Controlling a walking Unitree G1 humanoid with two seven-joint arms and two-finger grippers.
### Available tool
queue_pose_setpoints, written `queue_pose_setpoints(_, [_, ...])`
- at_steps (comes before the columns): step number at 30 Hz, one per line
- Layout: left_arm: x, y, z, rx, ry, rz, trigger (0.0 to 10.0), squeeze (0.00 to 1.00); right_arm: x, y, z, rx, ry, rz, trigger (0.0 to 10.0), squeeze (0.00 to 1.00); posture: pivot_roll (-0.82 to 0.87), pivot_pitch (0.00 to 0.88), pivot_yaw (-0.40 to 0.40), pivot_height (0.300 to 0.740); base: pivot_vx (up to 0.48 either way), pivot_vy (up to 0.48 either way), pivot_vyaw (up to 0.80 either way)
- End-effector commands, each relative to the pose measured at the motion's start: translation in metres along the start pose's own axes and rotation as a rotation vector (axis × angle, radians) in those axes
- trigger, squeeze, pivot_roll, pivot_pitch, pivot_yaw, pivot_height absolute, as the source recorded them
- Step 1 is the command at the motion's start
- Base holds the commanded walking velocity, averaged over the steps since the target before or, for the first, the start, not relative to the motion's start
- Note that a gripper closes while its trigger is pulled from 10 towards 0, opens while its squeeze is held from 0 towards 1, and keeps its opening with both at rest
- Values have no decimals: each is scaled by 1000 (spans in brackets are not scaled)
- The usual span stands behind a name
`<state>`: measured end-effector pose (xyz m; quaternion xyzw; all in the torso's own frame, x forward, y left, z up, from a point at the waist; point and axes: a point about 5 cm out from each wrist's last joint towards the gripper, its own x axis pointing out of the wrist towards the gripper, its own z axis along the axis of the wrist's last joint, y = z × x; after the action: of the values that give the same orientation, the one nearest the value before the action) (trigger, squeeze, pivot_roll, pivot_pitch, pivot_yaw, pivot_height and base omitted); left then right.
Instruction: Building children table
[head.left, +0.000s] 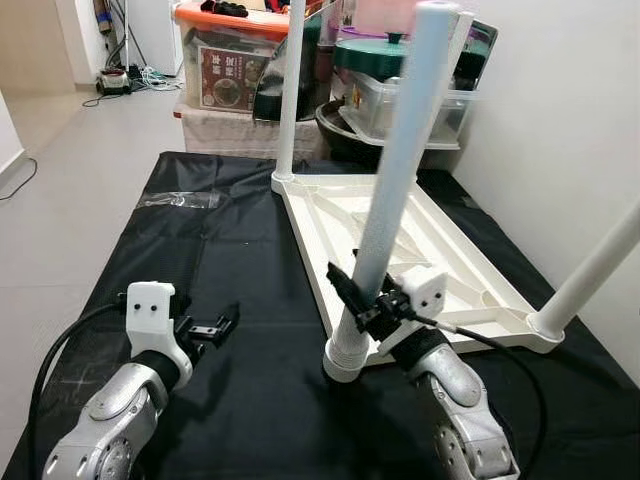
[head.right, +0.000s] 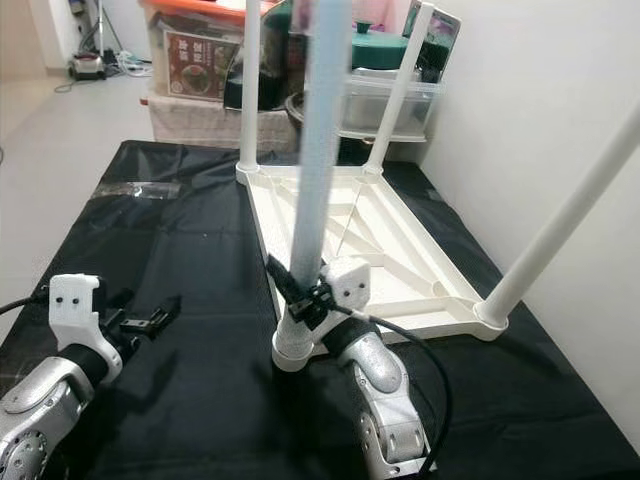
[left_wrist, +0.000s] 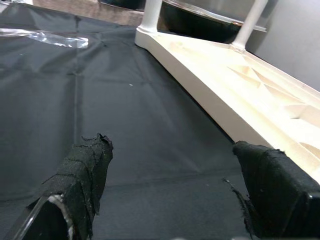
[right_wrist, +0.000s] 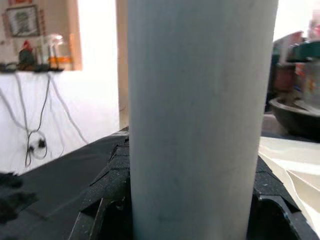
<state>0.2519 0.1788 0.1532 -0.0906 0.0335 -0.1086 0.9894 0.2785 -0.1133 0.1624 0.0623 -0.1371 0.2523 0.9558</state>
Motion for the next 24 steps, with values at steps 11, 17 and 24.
queue_pose_setpoints(11, [3, 5, -5, 2, 32, 33, 10000, 0, -8, -26, -21, 148, 152, -351, 10000, 0, 122, 0, -133, 740, 0, 0, 0])
queue_pose_setpoints(17, [4, 5, -6, 4, 33, 37, 10000, 0, -7, -29, -22, 181, 156, -426, 10000, 0, 121, 0, -132, 740, 0, 0, 0])
queue_pose_setpoints(24, [6, 4, -1, -12, 6, 10, 10000, 0, 10, -32, 2, 162, 70, -349, 10000, 0, 116, 0, -129, 740, 0, 0, 0])
